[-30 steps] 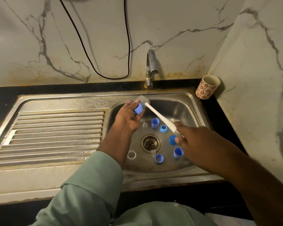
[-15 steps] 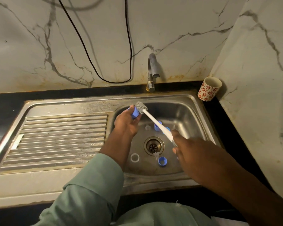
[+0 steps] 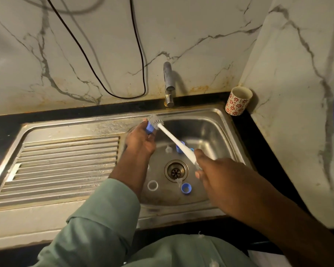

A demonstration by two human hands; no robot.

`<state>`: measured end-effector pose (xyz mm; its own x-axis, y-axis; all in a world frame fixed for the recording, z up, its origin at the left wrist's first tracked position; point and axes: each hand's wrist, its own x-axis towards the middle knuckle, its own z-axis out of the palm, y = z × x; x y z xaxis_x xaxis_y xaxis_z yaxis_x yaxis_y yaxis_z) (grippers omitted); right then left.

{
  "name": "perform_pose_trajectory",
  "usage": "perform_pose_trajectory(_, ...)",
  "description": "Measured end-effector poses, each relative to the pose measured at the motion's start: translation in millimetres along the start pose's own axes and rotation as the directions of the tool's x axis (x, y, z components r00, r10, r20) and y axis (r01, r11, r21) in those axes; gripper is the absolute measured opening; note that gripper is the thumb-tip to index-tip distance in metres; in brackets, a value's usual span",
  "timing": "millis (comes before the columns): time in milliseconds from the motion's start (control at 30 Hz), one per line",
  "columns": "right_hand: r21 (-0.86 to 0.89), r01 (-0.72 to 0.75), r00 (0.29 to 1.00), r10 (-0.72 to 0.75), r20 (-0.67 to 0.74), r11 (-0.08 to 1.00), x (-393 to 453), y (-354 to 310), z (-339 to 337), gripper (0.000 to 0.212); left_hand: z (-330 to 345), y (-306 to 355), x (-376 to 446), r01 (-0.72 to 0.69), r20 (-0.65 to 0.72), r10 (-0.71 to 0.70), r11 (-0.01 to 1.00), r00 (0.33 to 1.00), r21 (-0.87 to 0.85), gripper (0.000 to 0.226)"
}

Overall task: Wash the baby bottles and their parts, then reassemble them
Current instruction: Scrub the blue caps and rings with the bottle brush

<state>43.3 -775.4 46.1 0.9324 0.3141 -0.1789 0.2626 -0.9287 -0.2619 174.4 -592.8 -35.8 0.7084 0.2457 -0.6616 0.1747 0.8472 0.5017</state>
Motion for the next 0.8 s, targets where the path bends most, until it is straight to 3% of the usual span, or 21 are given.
perform_pose_trajectory(100,0.004,-0.053,0.999,0.053,0.004,0.999,12.1,2.6,3.7,0.054,4.0,-7.8,-12.6,0.073,0.084,-0.07,0.997,0.994,-0.033,0.024)
perform_pose_trajectory(233,0.104,-0.008,1.0,0.007,0.001,0.995,-8.5,-1.0,13.4,0.052,2.8,-0.2,-9.0,-0.02,0.024,0.022,0.996,0.999,-0.086,0.033)
perform_pose_trajectory(333,0.107,-0.054,0.998,0.051,0.026,0.993,6.2,-2.3,12.4,0.053,3.2,-8.5,-15.4,0.038,0.065,-0.034,0.997,0.997,-0.067,0.031)
perform_pose_trajectory(467,0.147,-0.001,1.0,-0.004,0.029,0.989,-7.0,1.4,8.6,0.051,1.2,-1.2,-8.3,-0.031,-0.027,0.027,0.992,0.999,-0.125,0.032)
perform_pose_trajectory(600,0.114,-0.029,0.998,0.022,0.066,0.993,7.3,0.7,5.1,0.044,3.9,-5.2,-8.1,-0.084,0.004,0.084,0.996,0.996,-0.009,0.043)
perform_pose_trajectory(667,0.156,0.007,0.998,-0.016,0.06,0.988,1.9,2.4,5.1,0.044,3.1,-1.6,-4.4,-0.117,-0.039,0.116,0.993,0.992,-0.032,0.045)
perform_pose_trajectory(800,0.221,0.027,0.997,-0.044,0.07,0.975,-4.1,1.8,4.2,0.047,-2.2,2.7,-3.4,-0.122,-0.019,0.122,0.992,0.992,-0.021,0.036)
